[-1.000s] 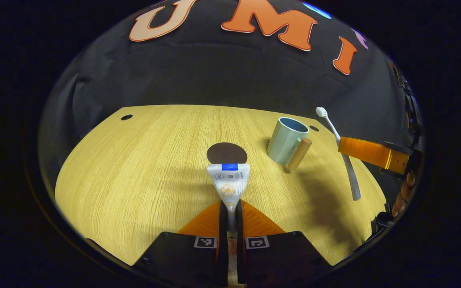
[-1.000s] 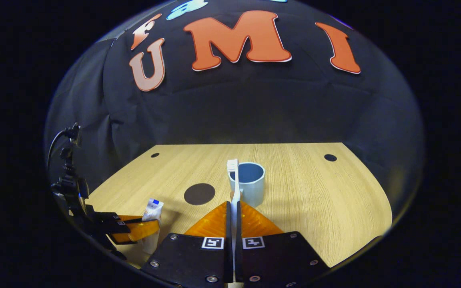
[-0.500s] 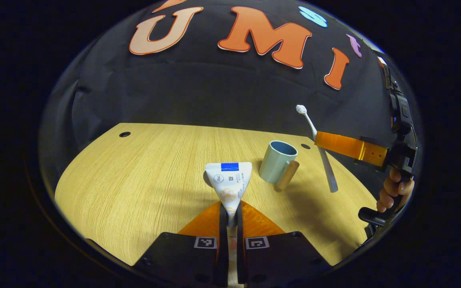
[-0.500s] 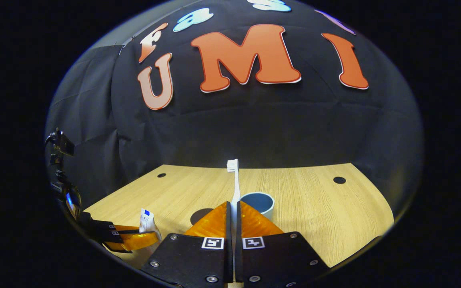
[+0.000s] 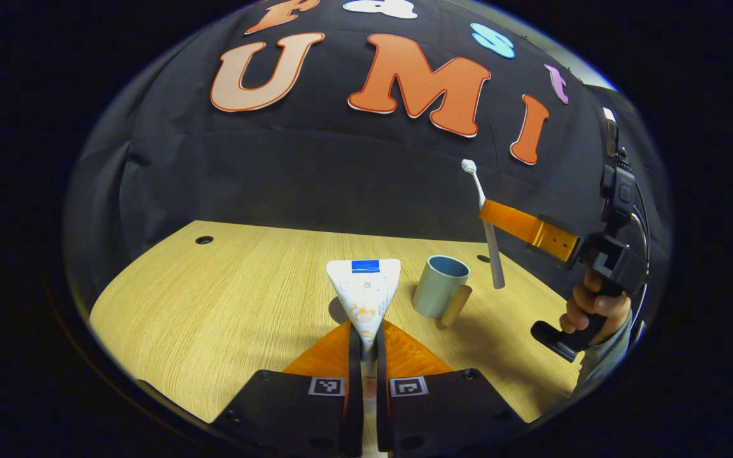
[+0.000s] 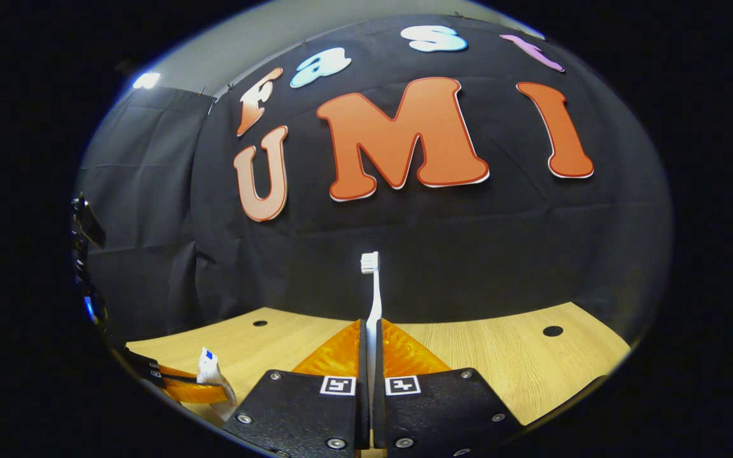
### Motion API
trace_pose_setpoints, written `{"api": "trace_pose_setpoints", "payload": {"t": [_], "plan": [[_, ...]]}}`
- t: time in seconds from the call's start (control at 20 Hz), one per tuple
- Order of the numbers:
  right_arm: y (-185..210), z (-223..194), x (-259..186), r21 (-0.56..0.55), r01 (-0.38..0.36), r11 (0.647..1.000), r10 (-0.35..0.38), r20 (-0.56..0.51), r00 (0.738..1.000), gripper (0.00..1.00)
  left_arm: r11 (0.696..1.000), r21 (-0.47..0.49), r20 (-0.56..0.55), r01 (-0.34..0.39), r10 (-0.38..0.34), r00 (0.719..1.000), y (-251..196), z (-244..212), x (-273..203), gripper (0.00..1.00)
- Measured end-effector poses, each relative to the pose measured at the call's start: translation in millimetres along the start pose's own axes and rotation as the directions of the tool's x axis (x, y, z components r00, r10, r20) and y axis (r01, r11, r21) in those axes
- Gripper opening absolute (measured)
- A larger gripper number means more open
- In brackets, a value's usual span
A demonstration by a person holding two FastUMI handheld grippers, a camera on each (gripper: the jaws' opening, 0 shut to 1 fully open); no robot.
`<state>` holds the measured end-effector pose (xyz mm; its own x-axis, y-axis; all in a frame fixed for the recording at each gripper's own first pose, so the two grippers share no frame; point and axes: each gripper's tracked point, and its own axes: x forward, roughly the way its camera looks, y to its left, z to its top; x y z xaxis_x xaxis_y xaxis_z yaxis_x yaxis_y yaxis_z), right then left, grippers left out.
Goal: Put the toothbrush and toothpaste on the desktop into the cup, then pick up the cup and place it on the coaster on the desktop.
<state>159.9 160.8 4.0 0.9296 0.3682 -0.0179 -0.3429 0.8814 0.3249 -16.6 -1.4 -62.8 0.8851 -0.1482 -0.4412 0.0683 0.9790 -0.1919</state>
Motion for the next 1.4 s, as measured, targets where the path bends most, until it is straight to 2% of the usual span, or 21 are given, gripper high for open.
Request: {"api": "trace_pose_setpoints", "payload": {"t": [0.2, 0.5, 0.8, 1.05, 1.4], "plan": [[-6, 3, 18, 0.041, -0.031, 0.999, 0.028, 0.066, 0.997, 0.03, 1.0, 0.006, 0.056, -0.009, 0.009, 0.998, 4, 8, -6, 0.12], [-24, -3, 41, 0.074, -0.039, 0.996, 0.029, 0.124, 0.992, 0.02, 1.0, 0.006, 0.133, -0.014, 0.013, 0.991, 7, 24, -8, 0.12], [-38, -31, 57, 0.079, -0.01, 0.997, 0.003, 0.091, 0.996, 0.03, 1.0, 0.006, 0.15, -0.015, 0.014, 0.989, 4, 32, -1, 0.12], [-45, -38, 60, 0.059, 0.006, 0.998, -0.013, 0.105, 0.994, 0.03, 1.0, 0.001, 0.145, -0.025, 0.025, 0.989, 4, 32, 3, 0.12], [-56, -41, 47, 0.048, 0.051, 0.998, -0.056, 0.114, 0.992, 0.04, 0.999, -0.042, 0.201, -0.004, 0.013, 0.98, -6, 41, 16, 0.12]]}}
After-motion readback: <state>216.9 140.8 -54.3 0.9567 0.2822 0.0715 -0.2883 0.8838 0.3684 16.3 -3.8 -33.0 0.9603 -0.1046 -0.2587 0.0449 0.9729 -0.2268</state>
